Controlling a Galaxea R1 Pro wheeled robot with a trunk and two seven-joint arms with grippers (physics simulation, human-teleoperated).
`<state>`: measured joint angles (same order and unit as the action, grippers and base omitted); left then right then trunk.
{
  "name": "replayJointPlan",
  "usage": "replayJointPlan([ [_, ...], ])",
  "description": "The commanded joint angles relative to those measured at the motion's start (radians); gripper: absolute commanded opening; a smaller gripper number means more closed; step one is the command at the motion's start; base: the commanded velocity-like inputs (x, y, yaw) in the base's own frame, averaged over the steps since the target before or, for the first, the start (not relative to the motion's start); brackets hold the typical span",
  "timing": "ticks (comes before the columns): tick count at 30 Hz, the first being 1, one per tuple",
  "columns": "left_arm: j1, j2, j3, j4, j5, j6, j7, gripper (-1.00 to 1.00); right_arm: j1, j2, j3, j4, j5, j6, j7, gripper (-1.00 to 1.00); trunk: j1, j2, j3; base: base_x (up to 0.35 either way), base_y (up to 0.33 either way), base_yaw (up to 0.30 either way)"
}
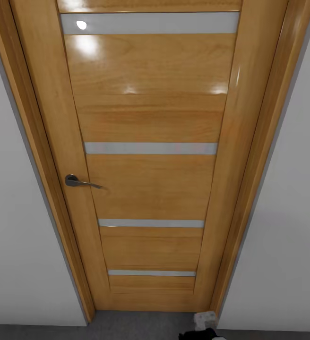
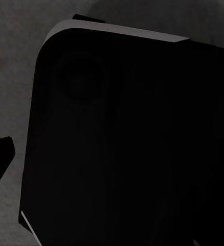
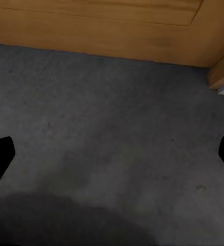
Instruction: Move the two storage containers from the living room to the garage. In the garage, place one container on the floor and stack the other container on top of it (either order is fine).
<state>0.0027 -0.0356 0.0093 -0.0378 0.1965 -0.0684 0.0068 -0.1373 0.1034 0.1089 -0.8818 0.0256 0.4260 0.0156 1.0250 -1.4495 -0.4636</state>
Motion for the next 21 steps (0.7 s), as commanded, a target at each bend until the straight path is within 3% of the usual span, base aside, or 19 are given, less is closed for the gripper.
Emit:
replayJointPlan([
  [1, 0.0, 0.0, 0.0, -0.002, 0.005, -0.002, 0.001, 1.0, -0.028, 0.007, 0.011, -0.006, 0.004, 0.026, 0.001, 1.0, 0.0, -0.001, -0.001, 0.0, 0.0, 0.0],
  [6, 0.0, 0.0, 0.001, -0.001, 0.005, -0.002, 0.001, 1.0, -0.133, 0.063, 0.027, -0.013, 0.008, 0.098, 0.001, 1.0, 0.0, -0.001, -0.001, 0.0, 0.0, 0.0],
  [7, 0.0, 0.0, 0.001, -0.001, 0.004, -0.002, 0.001, 1.0, -0.177, 0.071, 0.029, -0.023, 0.007, 0.127, 0.001, 1.0, 0.0, -0.001, -0.001, 0.0, 0.0, 0.0],
  [13, 0.0, 0.0, 0.001, -0.001, 0.004, -0.002, 0.001, 1.0, -0.226, 0.071, 0.034, -0.099, 0.006, 0.235, -0.006, 1.0, 0.0, -0.001, -0.001, 0.0, 0.0, 0.0],
  [21, 0.0, 0.001, 0.001, 0.001, 0.006, -0.051, 0.002, 1.0, -0.228, 0.071, 0.035, -0.11, 0.016, 0.254, -0.008, 1.0, 0.0, -0.001, -0.001, 0.0, 0.0, 0.0],
])
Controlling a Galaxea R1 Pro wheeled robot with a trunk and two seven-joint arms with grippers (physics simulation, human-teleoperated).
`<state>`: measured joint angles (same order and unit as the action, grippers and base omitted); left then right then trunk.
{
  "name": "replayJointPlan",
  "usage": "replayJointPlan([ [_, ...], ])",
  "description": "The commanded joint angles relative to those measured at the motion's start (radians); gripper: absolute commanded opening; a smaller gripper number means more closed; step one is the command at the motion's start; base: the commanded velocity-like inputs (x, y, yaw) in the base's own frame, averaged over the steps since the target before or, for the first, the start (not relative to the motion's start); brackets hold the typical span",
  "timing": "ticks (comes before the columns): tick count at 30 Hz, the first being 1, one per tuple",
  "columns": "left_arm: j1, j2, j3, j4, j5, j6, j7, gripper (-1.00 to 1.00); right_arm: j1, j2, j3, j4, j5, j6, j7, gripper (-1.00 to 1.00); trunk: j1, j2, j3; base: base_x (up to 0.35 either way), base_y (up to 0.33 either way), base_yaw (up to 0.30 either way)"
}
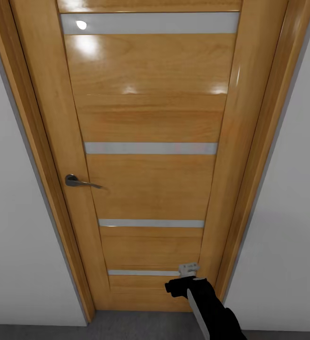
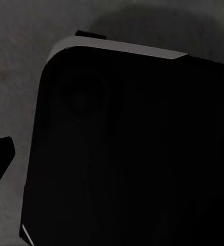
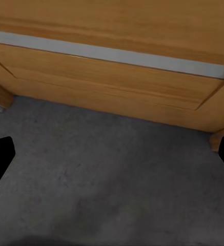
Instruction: Move the two storage containers from the living room to the garage. In the garage, place one container on the floor and stack the other container on top of it (either order is fine).
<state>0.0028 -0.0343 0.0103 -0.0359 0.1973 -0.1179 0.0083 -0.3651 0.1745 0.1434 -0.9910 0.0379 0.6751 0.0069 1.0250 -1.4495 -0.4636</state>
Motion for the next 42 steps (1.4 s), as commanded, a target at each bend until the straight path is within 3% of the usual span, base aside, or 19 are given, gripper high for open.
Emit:
replayJointPlan([
  [1, 0.0, 0.0, 0.0, -0.001, 0.005, -0.004, 0.001, 1.0, 0.0, 0.0, 0.001, -0.001, 0.004, 0.004, 0.0, 1.0, 0.0, -0.001, -0.001, 0.0, 0.0, 0.0],
  [6, 0.0, 0.0, 0.0, -0.001, 0.005, -0.006, 0.001, 1.0, 0.0, 0.0, 0.004, -0.019, 0.006, -0.006, -0.012, 1.0, 0.0, -0.001, -0.001, 0.0, 0.0, 0.0],
  [8, 0.0, -0.001, 0.0, -0.001, 0.005, -0.006, 0.001, 1.0, 0.0, 0.0, 0.033, -0.045, 0.008, -0.011, -0.014, 1.0, 0.0, -0.001, -0.001, 0.0, 0.0, 0.0],
  [10, 0.0, 0.0, 0.0, -0.001, 0.005, -0.006, 0.001, 1.0, 0.0, 0.0, 0.1, -0.072, 0.011, -0.022, -0.014, 1.0, 0.0, -0.001, -0.001, 0.0, 0.0, 0.0],
  [13, 0.0, 0.0, 0.0, -0.001, 0.005, -0.006, 0.001, 1.0, 0.0, 0.0, 0.264, -0.121, 0.014, -0.083, -0.015, 1.0, 0.0, -0.001, -0.001, 0.0, 0.0, 0.0],
  [14, 0.0, 0.0, 0.0, -0.001, 0.005, -0.006, 0.001, 1.0, 0.0, 0.0, 0.287, -0.125, 0.015, -0.097, -0.015, 1.0, 0.0, -0.001, -0.001, 0.0, 0.0, 0.0],
  [15, 0.0, 0.0, 0.0, -0.001, 0.005, -0.006, 0.001, 1.0, 0.0, 0.0, 0.327, -0.132, 0.016, -0.133, -0.014, 1.0, 0.0, -0.001, -0.001, 0.0, 0.0, 0.0],
  [16, 0.0, -0.001, 0.0, -0.001, 0.005, -0.007, 0.001, 1.0, -0.001, 0.0, 0.391, -0.146, 0.021, -0.251, -0.01, 1.0, 0.0, -0.001, -0.001, 0.0, 0.0, 0.0],
  [20, 0.0, -0.001, 0.0, -0.001, 0.005, -0.007, 0.001, 1.0, -0.001, 0.0, 0.403, -0.167, 0.071, -0.32, -0.004, 1.0, 0.0, -0.001, -0.001, 0.0, 0.0, 0.0],
  [24, 0.0, -0.001, 0.0, -0.001, 0.005, -0.008, 0.001, 1.0, -0.001, 0.0, 0.409, -0.202, 0.189, -0.346, 0.0, 1.0, 0.0, -0.001, -0.001, 0.0, 0.0, 0.0],
  [28, 0.0, -0.001, 0.0, -0.001, 0.005, -0.008, 0.001, 1.0, -0.004, 0.0, 0.411, -0.241, 0.252, -0.354, 0.001, 1.0, 0.0, -0.001, -0.001, 0.0, 0.0, 0.0],
  [30, 0.0, -0.002, 0.0, -0.001, 0.005, -0.009, 0.001, 1.0, -0.009, 0.0, 0.411, -0.253, 0.261, -0.356, 0.001, 1.0, 0.0, -0.001, -0.001, 0.0, 0.0, 0.0],
  [34, 0.0, -0.002, 0.0, -0.002, 0.005, -0.009, 0.001, 1.0, -0.076, 0.0, 0.428, -0.272, 0.269, -0.356, 0.0, 1.0, 0.0, -0.001, -0.001, 0.0, 0.0, 0.0],
  [36, 0.0, -0.003, 0.0, -0.002, 0.004, -0.009, 0.001, 1.0, -0.135, 0.0, 0.454, -0.269, 0.266, -0.35, 0.0, 1.0, 0.0, -0.001, -0.001, 0.0, 0.0, 0.0],
  [42, 0.0, -0.003, -0.001, -0.002, 0.003, -0.009, 0.001, 1.0, -0.266, 0.0, 0.482, -0.234, 0.264, -0.345, -0.002, 1.0, 0.0, -0.001, -0.001, 0.0, 0.0, 0.0],
])
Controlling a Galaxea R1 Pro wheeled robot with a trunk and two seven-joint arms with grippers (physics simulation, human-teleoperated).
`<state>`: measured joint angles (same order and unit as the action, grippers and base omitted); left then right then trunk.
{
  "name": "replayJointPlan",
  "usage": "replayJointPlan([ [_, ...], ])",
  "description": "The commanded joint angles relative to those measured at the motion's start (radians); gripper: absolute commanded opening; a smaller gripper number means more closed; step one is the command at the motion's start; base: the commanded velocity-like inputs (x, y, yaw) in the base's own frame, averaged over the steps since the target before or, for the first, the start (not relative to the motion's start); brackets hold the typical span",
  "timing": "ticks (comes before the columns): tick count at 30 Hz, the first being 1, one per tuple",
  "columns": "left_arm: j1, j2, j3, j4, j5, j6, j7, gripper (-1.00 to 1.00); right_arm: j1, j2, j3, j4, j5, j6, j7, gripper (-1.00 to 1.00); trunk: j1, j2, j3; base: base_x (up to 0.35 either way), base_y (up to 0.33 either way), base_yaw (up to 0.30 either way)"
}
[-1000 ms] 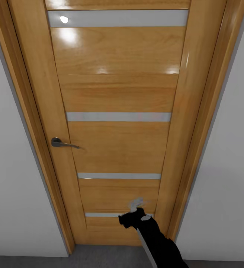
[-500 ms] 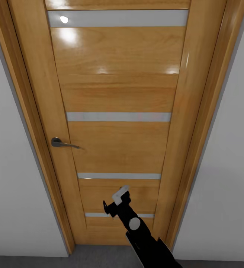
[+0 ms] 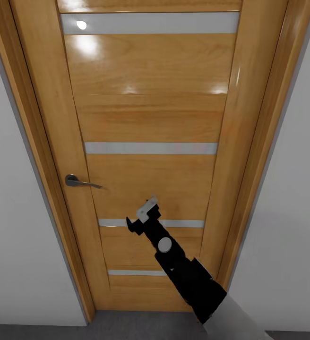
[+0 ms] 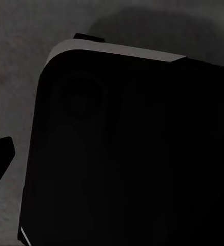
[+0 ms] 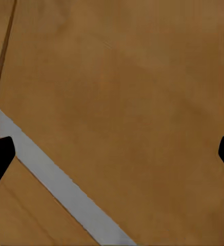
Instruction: Move the two storage containers from the living room to the garage. In the garage, place one container on the floor and stack the other container on top of it (either order is fine).
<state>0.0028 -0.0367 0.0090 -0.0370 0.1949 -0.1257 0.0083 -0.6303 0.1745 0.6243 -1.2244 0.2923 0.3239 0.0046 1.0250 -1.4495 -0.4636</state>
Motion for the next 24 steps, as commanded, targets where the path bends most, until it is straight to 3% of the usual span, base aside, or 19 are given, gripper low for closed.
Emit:
replayJointPlan([
  [1, 0.0, 0.0, 0.0, -0.001, 0.005, -0.002, 0.001, 1.0, -0.03, 0.0, 0.004, 0.02, 0.01, 0.007, -0.001, 1.0, 0.0, -0.001, -0.001, 0.0, 0.0, 0.0],
  [3, 0.0, 0.0, 0.0, -0.001, 0.005, -0.002, 0.001, 1.0, -0.072, 0.0, 0.008, 0.067, 0.011, 0.006, -0.006, 1.0, 0.0, -0.001, -0.001, 0.0, 0.0, 0.0],
  [5, 0.0, 0.0, 0.0, -0.001, 0.005, -0.002, 0.001, 1.0, -0.149, 0.0, 0.019, 0.178, 0.014, -0.003, -0.012, 1.0, 0.0, -0.001, -0.001, 0.0, 0.0, 0.0],
  [8, 0.0, -0.001, 0.0, -0.001, 0.005, -0.002, 0.001, 1.0, -0.193, 0.0, 0.023, 0.252, 0.013, -0.012, -0.013, 1.0, 0.0, -0.001, -0.001, 0.0, 0.0, 0.0],
  [10, 0.0, -0.001, 0.0, -0.001, 0.005, -0.002, 0.0, 1.0, -0.256, 0.0, 0.027, 0.382, 0.009, -0.079, -0.014, 1.0, 0.0, -0.001, -0.001, 0.0, 0.0, 0.0],
  [20, 0.0, -0.002, -0.013, 0.0, -0.001, 0.001, -0.001, 1.0, -0.299, 0.0, 0.028, 0.509, 0.006, -0.136, -0.014, 1.0, 0.0, -0.001, -0.001, 0.0, 0.0, 0.0],
  [24, 0.0, -0.002, -0.011, 0.0, 0.001, 0.001, -0.001, 1.0, -0.347, 0.0, 0.028, 0.588, 0.005, -0.174, -0.015, 1.0, 0.0, -0.001, -0.001, 0.0, 0.0, 0.0],
])
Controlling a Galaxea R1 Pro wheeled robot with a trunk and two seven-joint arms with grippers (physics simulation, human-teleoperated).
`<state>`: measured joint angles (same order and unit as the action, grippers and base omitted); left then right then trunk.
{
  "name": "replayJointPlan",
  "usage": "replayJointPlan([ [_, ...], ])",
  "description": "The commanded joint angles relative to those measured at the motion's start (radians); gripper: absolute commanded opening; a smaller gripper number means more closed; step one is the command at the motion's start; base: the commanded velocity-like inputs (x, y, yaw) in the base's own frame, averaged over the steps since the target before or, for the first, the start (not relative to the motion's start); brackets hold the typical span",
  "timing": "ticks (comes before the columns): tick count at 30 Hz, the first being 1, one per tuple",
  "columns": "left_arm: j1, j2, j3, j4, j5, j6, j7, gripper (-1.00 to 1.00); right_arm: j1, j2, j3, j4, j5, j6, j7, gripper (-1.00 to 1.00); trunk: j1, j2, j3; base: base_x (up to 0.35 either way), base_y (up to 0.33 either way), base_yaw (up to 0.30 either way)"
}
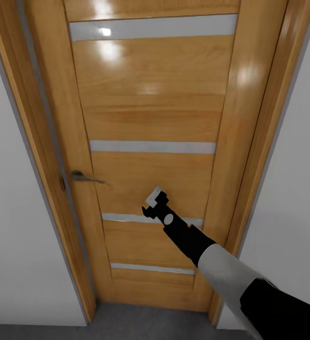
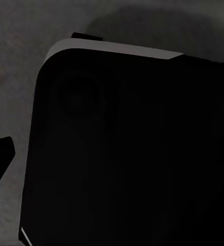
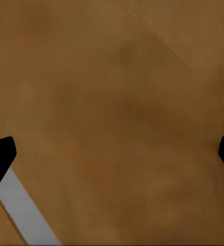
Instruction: Move the two storage containers from the living room to the garage. In the garage, place one container on the floor and stack the other container on top of it (either order is fine).
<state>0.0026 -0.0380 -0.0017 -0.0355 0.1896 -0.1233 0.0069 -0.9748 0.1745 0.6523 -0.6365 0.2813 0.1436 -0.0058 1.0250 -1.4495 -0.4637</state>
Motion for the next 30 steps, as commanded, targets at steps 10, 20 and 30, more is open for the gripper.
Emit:
replayJointPlan([
  [10, 0.0, 0.0, -0.002, -0.001, 0.007, -0.002, -0.004, 1.0, -0.034, 0.0, -0.003, 0.045, 0.016, -0.024, -0.006, 1.0, 0.0, 0.0, -0.001, 0.0, 0.0, 0.0],
  [20, 0.0, 0.003, 0.001, -0.001, 0.005, -0.001, -0.006, 1.0, -0.035, 0.0, -0.005, 0.054, 0.013, -0.065, -0.006, 1.0, 0.0, 0.0, -0.001, 0.044, 0.0, 0.0],
  [30, 0.0, 0.004, 0.005, -0.001, 0.007, -0.001, -0.008, 1.0, -0.035, 0.0, -0.003, 0.055, -0.014, -0.094, -0.006, 1.0, 0.0, 0.0, -0.001, 0.17, 0.0, 0.0],
])
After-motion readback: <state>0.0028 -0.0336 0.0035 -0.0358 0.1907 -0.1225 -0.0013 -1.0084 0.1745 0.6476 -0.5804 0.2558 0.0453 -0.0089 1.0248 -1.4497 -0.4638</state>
